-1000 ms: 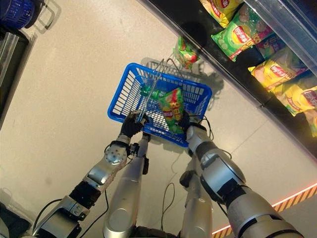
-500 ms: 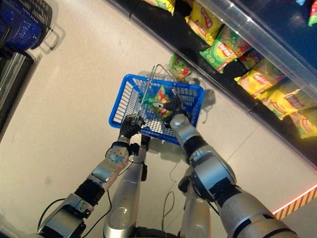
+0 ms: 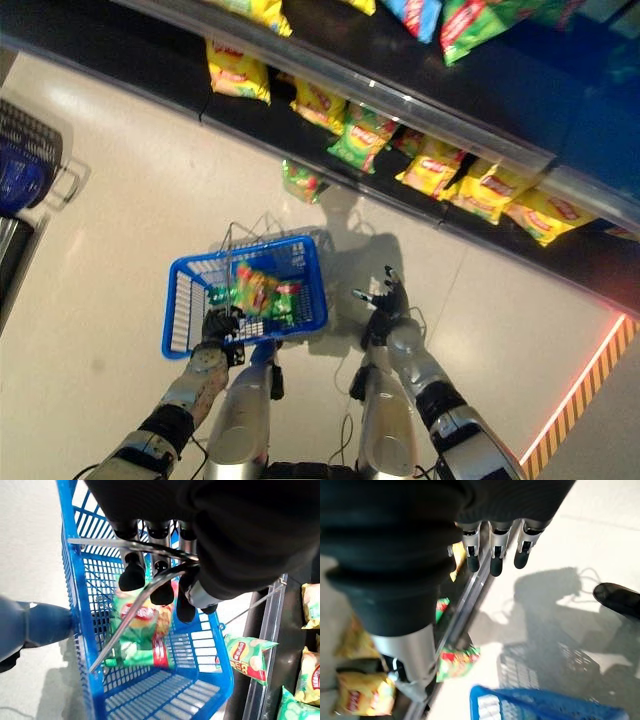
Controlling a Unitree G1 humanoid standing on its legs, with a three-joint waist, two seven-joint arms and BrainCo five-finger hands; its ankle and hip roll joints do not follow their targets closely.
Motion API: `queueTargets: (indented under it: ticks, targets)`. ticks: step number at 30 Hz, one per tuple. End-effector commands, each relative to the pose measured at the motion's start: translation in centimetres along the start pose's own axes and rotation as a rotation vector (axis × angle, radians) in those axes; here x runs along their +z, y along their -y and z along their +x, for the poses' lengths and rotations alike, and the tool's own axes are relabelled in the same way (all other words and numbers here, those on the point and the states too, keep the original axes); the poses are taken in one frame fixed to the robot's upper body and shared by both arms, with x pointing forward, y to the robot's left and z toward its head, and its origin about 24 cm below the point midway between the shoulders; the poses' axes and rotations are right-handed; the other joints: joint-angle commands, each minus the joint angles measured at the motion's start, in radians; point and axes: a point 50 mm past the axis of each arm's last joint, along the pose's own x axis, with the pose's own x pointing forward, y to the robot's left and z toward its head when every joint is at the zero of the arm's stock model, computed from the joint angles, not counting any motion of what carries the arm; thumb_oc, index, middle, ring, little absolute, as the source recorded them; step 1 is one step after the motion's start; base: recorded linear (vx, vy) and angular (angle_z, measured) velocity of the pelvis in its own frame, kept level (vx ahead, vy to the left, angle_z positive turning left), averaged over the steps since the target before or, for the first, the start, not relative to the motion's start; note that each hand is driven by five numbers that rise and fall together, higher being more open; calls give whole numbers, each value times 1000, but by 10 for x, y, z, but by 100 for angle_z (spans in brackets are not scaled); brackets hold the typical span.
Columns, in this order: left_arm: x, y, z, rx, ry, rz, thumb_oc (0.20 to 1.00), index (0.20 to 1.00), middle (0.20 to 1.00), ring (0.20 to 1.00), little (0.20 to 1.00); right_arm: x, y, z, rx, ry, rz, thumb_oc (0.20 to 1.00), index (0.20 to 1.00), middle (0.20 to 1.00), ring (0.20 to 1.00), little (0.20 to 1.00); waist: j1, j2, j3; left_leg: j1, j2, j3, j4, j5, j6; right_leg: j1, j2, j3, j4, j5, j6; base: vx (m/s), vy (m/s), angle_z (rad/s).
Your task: Pick up the snacks into the basket
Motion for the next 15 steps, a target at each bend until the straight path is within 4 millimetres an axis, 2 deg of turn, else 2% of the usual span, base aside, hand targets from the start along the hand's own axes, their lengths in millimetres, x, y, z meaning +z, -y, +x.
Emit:
queueTargets:
  ticks: [1,4,5,6,8,9,11,12,13,15]
  targets:
    - [7,1,2,-23,66,1,200,200,200,200,200,-1,2,-4,0,32,12,1000,1000,1000,1000,1000,7,-22,-110,-24,-6,-25,-3,-32,5,23,-123,4,27,13,152,80,5,-9]
    - [-25,-6,-1,-7,-59,28,200,200,200,200,200,-36,21,-14,-73,-96,-2,1000,1000,1000,1000,1000,-9,-18,-164,13,-8,-22,-3,-46,7,57,-130,-4,32,2,155,87,21,0]
    - [-25,-6,-1,-7,-59,28,200,200,200,200,200,-36,21,-14,-73,-96,-2,1000,1000,1000,1000,1000,-9,-19,-165,12,-8,-22,-3,-45,7,57,-130,-4,33,2,155,124,33,4]
    - [-44,-11,-5,-6,-136,40,200,200,200,200,200,-66,33,-24,-112,-222,-36,1000,1000,1000,1000,1000,-14,-18,-198,38,-12,-20,-3,-60,10,83,-136,-9,38,-6,157,78,20,5]
    - [-44,-11,-5,-6,-136,40,200,200,200,200,200,-66,33,-24,-112,-221,-36,1000,1000,1000,1000,1000,-15,-20,-201,33,-14,-20,-3,-58,11,78,-137,-9,37,-4,157,109,44,3]
    - [-76,-21,-14,14,-268,86,200,200,200,200,200,-108,44,-44,-149,-414,-82,1000,1000,1000,1000,1000,-19,-22,-256,77,-21,-15,-3,-83,18,114,-145,-7,44,-16,160,190,89,1]
    - [-94,-27,-21,12,-337,123,200,200,200,200,200,-132,51,-60,-155,-534,-110,1000,1000,1000,1000,1000,-18,-24,-290,101,-32,-14,-3,-102,26,135,-154,-7,48,-20,165,177,85,1]
    - [-94,-27,-21,12,-337,123,200,200,200,200,200,-132,51,-60,-155,-534,-110,1000,1000,1000,1000,1000,-18,-24,-290,101,-32,-14,-3,-102,26,135,-154,-8,48,-20,165,163,99,-2]
    - [-112,-35,-30,15,-415,179,200,200,200,200,200,-155,54,-79,-152,-663,-122,1000,1000,1000,1000,1000,-18,-27,-326,127,-42,-10,-3,-120,33,157,-163,-7,46,-20,170,146,110,-4]
    - [-126,-40,-38,9,-475,201,200,200,200,200,200,-176,61,-101,-175,-796,-117,1000,1000,1000,1000,1000,-19,-30,-361,150,-59,-8,-3,-139,42,174,-176,-5,45,-7,178,171,149,-3]
